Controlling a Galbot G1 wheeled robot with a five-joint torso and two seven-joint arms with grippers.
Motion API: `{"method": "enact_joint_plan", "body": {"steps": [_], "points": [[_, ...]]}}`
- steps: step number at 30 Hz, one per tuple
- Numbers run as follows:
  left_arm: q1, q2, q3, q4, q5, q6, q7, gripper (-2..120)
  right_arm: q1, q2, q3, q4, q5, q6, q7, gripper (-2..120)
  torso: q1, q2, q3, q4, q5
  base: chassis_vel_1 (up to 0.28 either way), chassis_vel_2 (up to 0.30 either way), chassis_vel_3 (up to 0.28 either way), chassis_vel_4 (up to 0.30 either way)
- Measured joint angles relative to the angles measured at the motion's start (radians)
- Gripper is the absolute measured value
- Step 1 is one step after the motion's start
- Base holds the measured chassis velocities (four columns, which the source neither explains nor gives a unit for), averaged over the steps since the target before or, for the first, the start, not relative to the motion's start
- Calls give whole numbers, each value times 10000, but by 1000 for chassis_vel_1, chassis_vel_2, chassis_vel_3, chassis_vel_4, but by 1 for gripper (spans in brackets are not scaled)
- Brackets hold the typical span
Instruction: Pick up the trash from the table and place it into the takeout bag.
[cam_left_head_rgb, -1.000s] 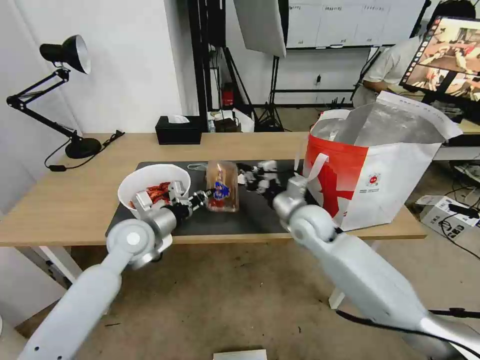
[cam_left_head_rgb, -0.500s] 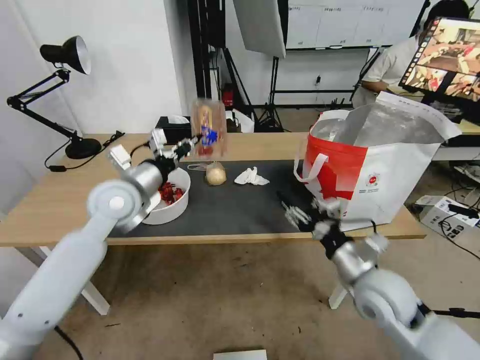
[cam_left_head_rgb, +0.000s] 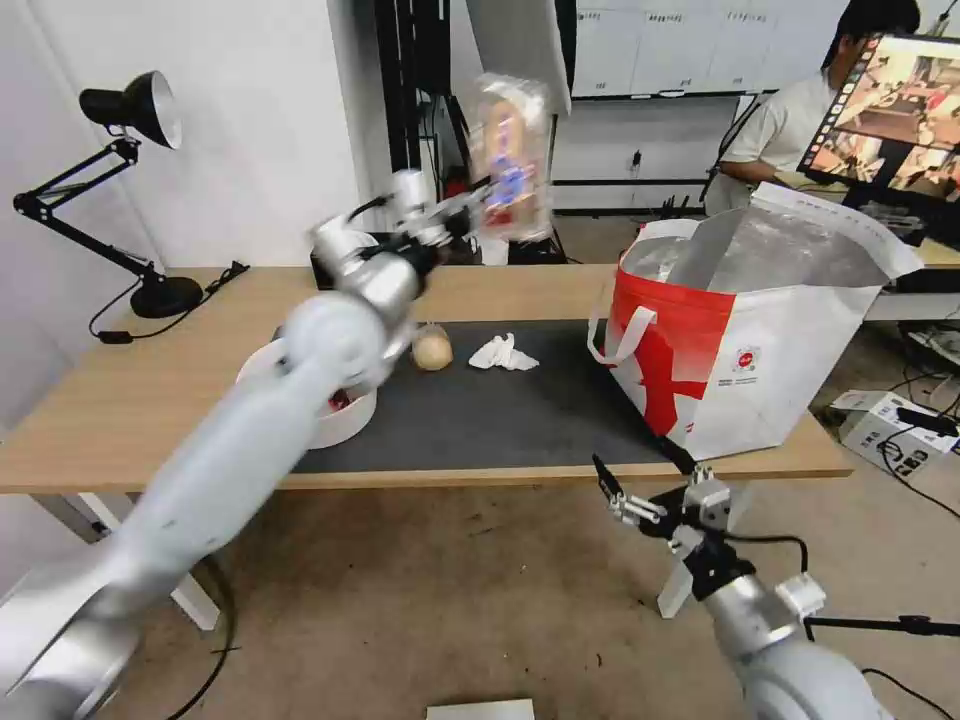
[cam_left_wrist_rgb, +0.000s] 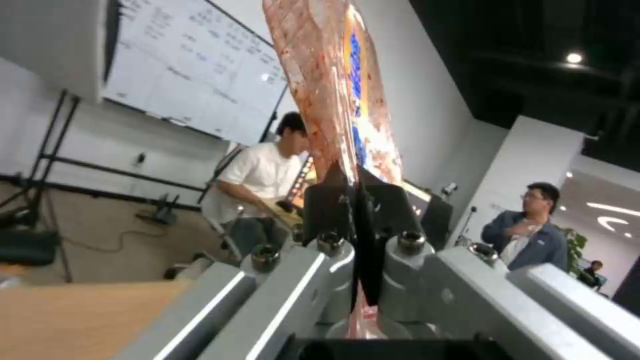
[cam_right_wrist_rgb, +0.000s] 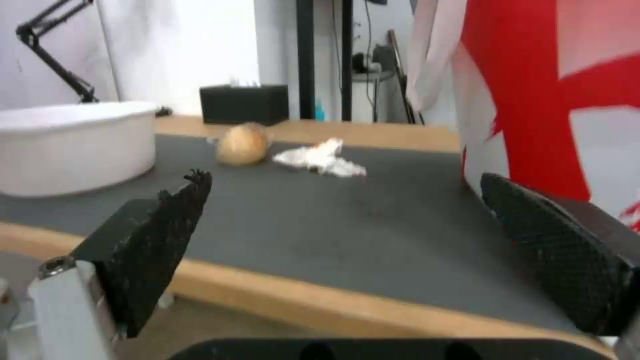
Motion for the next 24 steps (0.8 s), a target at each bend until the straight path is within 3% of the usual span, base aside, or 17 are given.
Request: {"method": "enact_joint_plan", "body": {"steps": [1,3,5,6,9,17,24], "points": [[-370,-488,303,417,153,-58,-69,0,-91,138,-20,1,-145,0,0,100,0,-1,0,3,0,0,0,0,0],[-564,-750,480,643,297,-82,-94,0,-133,195,-33,0,-200,0,-1,100,0,-1,0,4,-2,0,0,0,0],[-1057,-1469,1126,1280,1168,-92,-123,0,-248,392,-68,-30,-366,0,-3,100,0,-1,0,2,-1,0,0,0,0],[-1057,-1469,1126,1280,1168,-92,-123,0,-248,392,-68,-30,-366,0,-3,100,0,-1,0,2,-1,0,0,0,0],[-1386,-2160,2028,1943,2853,-120,-92,0,-365,557,-89,-108,-475,0,-3,100,0,-1,0,2,0,0,0,0,0],[-1848,-2442,3309,2759,4802,-83,231,0,-377,685,-126,-126,-517,14,-3,100,0,-1,0,5,-4,0,0,0,0],[-2056,-2392,3534,2910,4772,-66,691,0,-372,803,-253,-138,-623,14,-3,100,0,-1,0,4,-4,0,0,0,0]]}}
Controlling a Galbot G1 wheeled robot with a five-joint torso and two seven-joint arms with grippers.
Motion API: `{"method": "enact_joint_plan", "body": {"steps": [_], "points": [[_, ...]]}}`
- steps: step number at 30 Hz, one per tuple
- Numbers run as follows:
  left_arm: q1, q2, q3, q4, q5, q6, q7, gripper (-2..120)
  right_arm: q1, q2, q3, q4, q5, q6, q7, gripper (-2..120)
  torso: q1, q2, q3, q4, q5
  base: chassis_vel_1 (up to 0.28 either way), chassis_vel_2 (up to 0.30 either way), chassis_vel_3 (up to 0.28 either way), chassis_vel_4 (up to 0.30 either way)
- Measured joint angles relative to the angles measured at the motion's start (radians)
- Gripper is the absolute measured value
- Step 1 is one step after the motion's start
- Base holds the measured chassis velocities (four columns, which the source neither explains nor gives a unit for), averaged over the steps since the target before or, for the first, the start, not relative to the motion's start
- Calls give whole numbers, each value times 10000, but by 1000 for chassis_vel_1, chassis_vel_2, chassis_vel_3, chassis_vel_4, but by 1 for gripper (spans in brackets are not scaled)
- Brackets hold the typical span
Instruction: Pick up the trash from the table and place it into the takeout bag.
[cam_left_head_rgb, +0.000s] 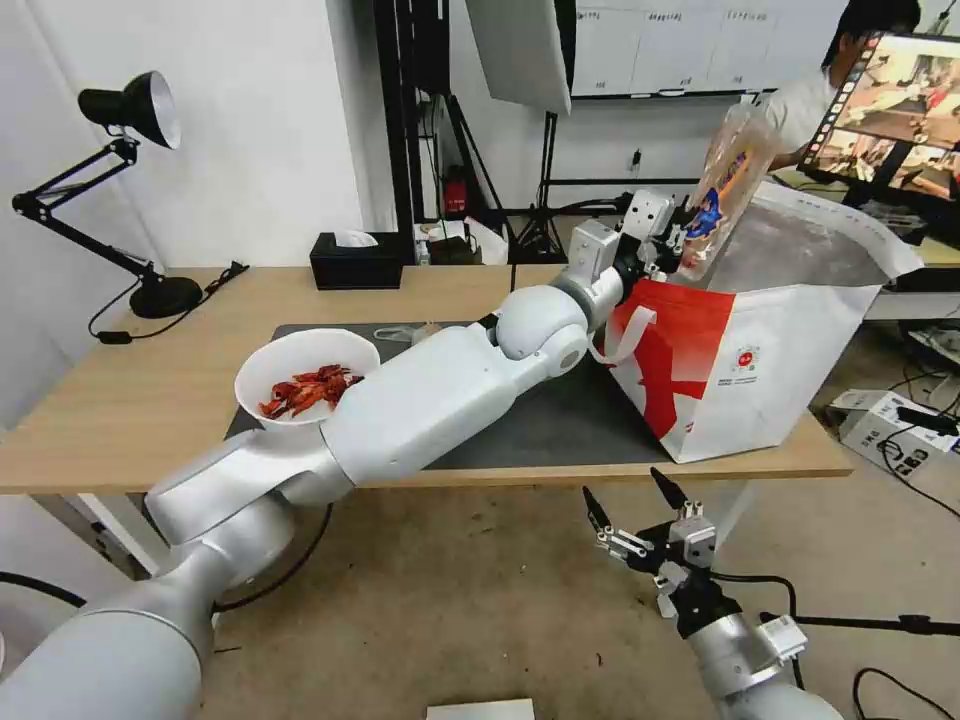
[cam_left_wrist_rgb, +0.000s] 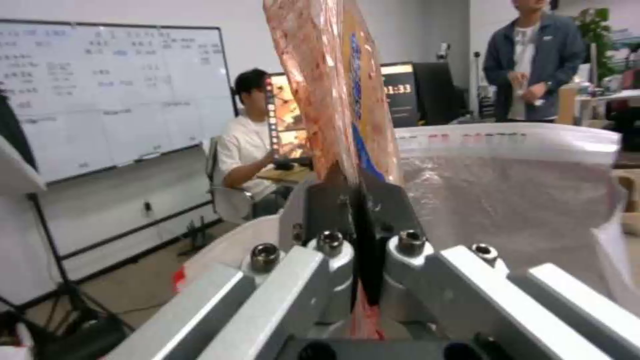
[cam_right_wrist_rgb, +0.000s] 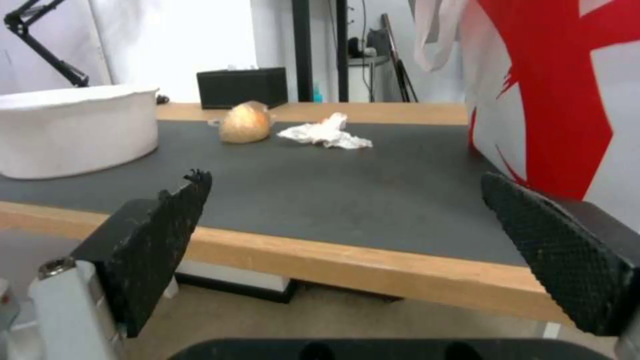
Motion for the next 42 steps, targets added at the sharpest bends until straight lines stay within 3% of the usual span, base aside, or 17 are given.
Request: {"method": "enact_joint_plan", "body": {"steps": [2,6,9,14,16,22,27,28,29,32,33,36,42], "points": [[-6,36,22,-159,-555,36,199,12,1,16,-34,-46,-25,0,2,100,0,0,0,1,-1,0,0,0,0],[-6,59,69,-191,-806,39,347,21,2,23,-53,-44,25,-6,13,100,0,0,0,0,-1,0,0,0,0],[-5,68,192,-254,-1311,67,474,37,-70,126,-59,131,286,-84,48,100,0,0,0,0,-1,0,0,0,0],[-4,38,203,-259,-1488,87,480,50,-67,197,-58,142,313,-112,54,100,-1,0,0,-1,-1,0,0,0,0],[7,43,95,-319,-1537,90,475,62,-69,242,-60,143,308,-120,54,100,0,-1,0,-1,0,0,0,0,0],[110,266,-519,-714,-1649,229,388,80,-364,479,286,394,194,-124,45,100,-1,0,-1,0,-1,0,0,0,0],[988,1333,-1198,-1640,-1525,276,150,96,-439,635,495,503,15,-120,49,100,-1,0,-1,-1,-3,0,0,0,0],[1511,2032,-1391,-2205,-1379,231,93,99,-361,633,411,454,-97,-119,52,100,0,0,0,3,-5,0,0,0,0],[1511,2032,-1391,-2205,-1379,231,93,99,-361,633,411,454,-97,-119,52,100,0,0,0,3,-5,0,0,0,0],[2660,3177,-1933,-3234,-1037,-123,93,100,-245,688,235,346,-376,-55,135,100,-1,0,-1,2,-4,0,0,0,0],[2660,3177,-1933,-3234,-1037,-123,93,100,-245,688,235,346,-376,-55,135,100,-1,0,-1,2,-4,0,0,0,0],[4336,4232,-2886,-4172,-447,-419,208,100,-164,740,120,317,-484,6,195,100,-1,0,-1,0,-6,0,0,0,0],[5988,5158,-3956,-5081,-170,-488,453,100,-55,738,36,238,-510,55,222,100,-2,1,-1,2,-5,0,0,0,0]]}}
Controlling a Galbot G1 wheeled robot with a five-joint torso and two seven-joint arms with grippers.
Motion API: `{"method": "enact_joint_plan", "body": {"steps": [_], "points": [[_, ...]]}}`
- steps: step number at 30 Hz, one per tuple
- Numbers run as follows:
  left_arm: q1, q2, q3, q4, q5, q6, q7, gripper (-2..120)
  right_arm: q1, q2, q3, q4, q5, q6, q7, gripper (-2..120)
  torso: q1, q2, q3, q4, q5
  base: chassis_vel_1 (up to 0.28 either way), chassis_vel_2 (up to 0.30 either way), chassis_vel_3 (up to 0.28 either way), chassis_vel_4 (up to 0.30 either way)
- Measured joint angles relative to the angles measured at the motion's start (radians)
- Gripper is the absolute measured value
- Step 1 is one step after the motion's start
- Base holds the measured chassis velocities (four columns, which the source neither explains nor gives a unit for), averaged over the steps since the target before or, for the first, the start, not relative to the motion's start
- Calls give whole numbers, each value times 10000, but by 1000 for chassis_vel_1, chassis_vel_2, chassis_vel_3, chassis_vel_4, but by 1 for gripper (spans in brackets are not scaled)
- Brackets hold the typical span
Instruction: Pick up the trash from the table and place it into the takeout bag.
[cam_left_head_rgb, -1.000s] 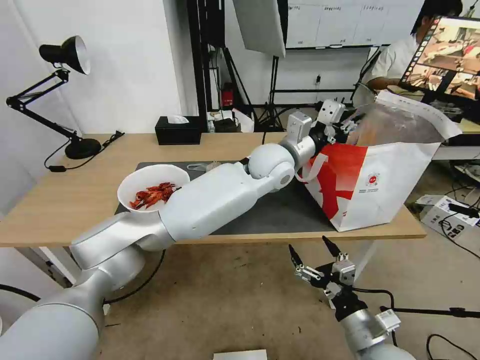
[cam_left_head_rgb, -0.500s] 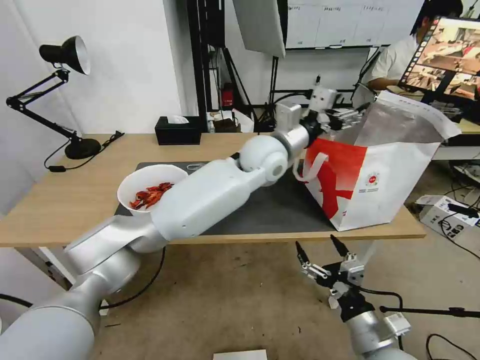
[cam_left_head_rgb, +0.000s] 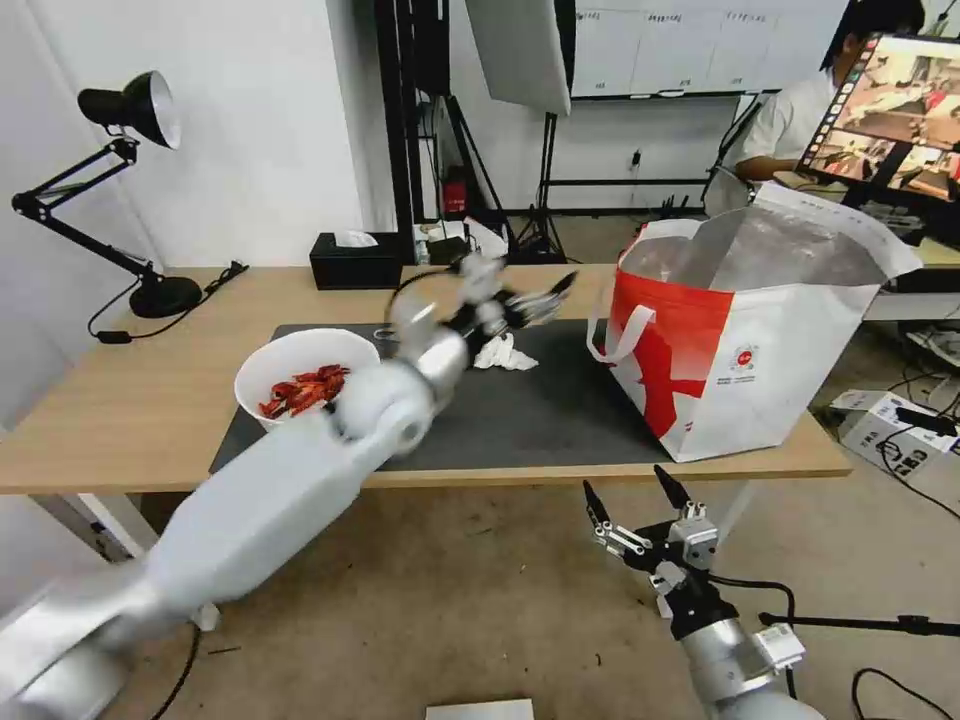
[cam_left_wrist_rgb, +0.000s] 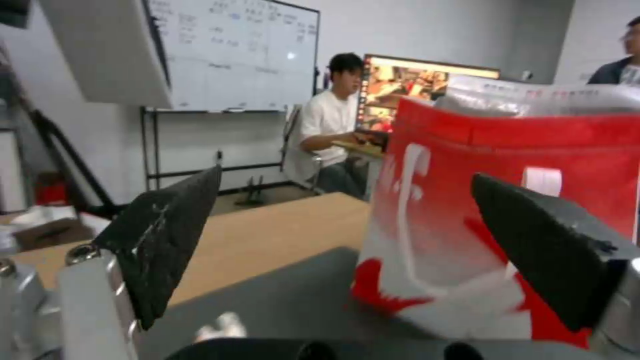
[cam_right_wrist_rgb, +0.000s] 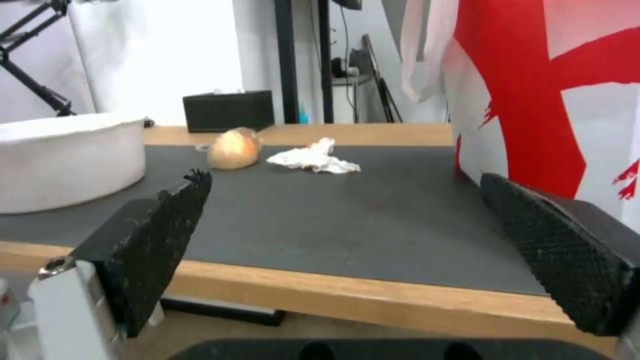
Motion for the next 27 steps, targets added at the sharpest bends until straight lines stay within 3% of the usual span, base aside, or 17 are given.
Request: {"method": "enact_joint_plan", "body": {"steps": [1,4,6,7,9,13,16,18,20,22,24,27], "points": [[730,319,-557,-377,277,-50,151,100,23,1,-63,-21,-13,12,3,100,1,0,0,-3,2,0,0,0,0],[1301,492,-1034,-630,516,-76,272,100,23,11,-107,-27,-31,16,8,100,1,0,0,-3,0,0,0,0,0],[2764,768,-2093,-1168,1093,-198,524,100,-12,34,-229,-64,-119,49,7,100,1,0,0,-2,3,0,0,0,0],[2764,768,-2093,-1168,1093,-198,524,100,-12,34,-229,-64,-119,49,7,100,1,0,0,-2,3,0,0,0,0],[3940,942,-2865,-1525,1688,-443,662,100,-52,77,-289,-148,-219,128,9,100,0,1,-1,-3,2,0,0,0,0],[4838,1036,-3366,-1756,2112,-681,704,100,-67,112,-355,-246,-282,207,9,100,0,1,0,-3,2,0,0,0,0],[6294,872,-4267,-2065,2759,-982,795,100,-103,125,-507,-471,-511,413,50,100,0,1,-1,-3,7,0,0,0,0],[6488,825,-4380,-2082,2848,-1031,810,100,-115,125,-529,-506,-548,448,58,100,0,0,-1,-5,6,0,0,0,0],[8155,174,-5471,-2105,3808,-1512,1044,100,-211,130,-622,-667,-743,628,114,100,-1,1,-1,-2,5,0,0,0,0],[8470,9,-5674,-2082,3992,-1633,1097,100,-223,132,-629,-679,-763,644,118,100,-1,1,-1,-3,5,0,0,0,0],[10249,-1153,-6653,-1887,4890,-2190,1302,100,-312,115,-653,-750,-883,724,135,100,-1,1,-1,-1,3,0,0,0,0],[10879,-1646,-6982,-1681,5123,-2546,1445,100,-348,41,-652,-825,-994,723,134,100,-2,1,-1,-1,5,0,0,0,0]]}}
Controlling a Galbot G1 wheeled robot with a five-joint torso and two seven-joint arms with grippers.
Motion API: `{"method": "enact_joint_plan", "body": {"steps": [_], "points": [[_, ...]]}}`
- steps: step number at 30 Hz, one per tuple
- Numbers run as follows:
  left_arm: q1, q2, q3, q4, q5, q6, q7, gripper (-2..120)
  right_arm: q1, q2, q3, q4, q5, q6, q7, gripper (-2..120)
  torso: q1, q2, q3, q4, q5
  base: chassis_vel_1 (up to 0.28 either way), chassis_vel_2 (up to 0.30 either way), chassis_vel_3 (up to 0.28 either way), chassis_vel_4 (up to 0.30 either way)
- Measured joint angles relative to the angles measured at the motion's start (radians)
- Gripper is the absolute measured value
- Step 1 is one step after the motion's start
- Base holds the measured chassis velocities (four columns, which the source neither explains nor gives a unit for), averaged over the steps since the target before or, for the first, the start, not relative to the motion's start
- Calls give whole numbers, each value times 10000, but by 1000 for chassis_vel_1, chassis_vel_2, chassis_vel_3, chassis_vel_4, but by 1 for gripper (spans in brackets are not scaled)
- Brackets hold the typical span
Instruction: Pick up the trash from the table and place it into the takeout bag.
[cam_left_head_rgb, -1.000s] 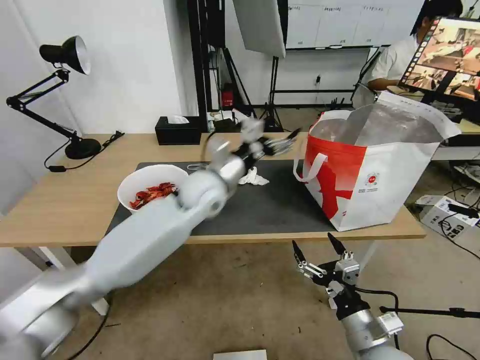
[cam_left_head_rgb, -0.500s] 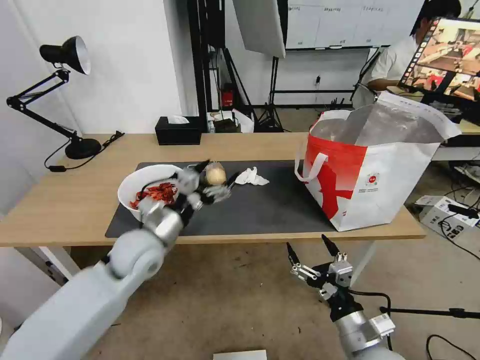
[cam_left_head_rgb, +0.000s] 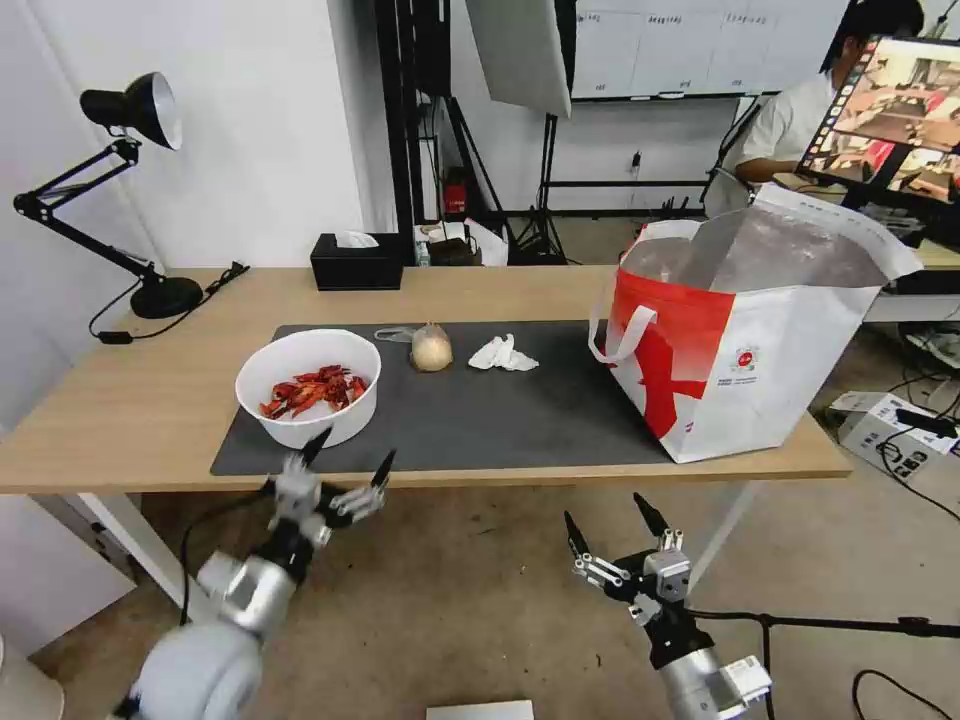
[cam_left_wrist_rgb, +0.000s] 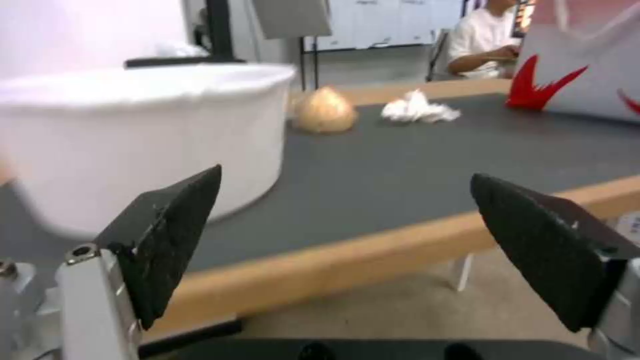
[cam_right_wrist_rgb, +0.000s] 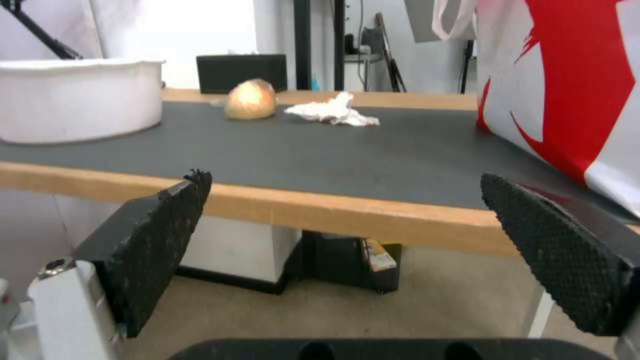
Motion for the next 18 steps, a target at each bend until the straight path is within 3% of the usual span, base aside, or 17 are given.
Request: {"method": "enact_joint_plan", "body": {"steps": [13,18], "points": [[102,-252,-154,202,-31,-85,268,100,14,-130,-32,-111,-61,-76,-28,100,3,0,2,-3,-1,0,0,0,0],[122,-229,-300,224,-76,-68,310,100,757,-679,-483,230,245,-649,167,100,2,-2,2,-4,0,0,0,0,0]]}}
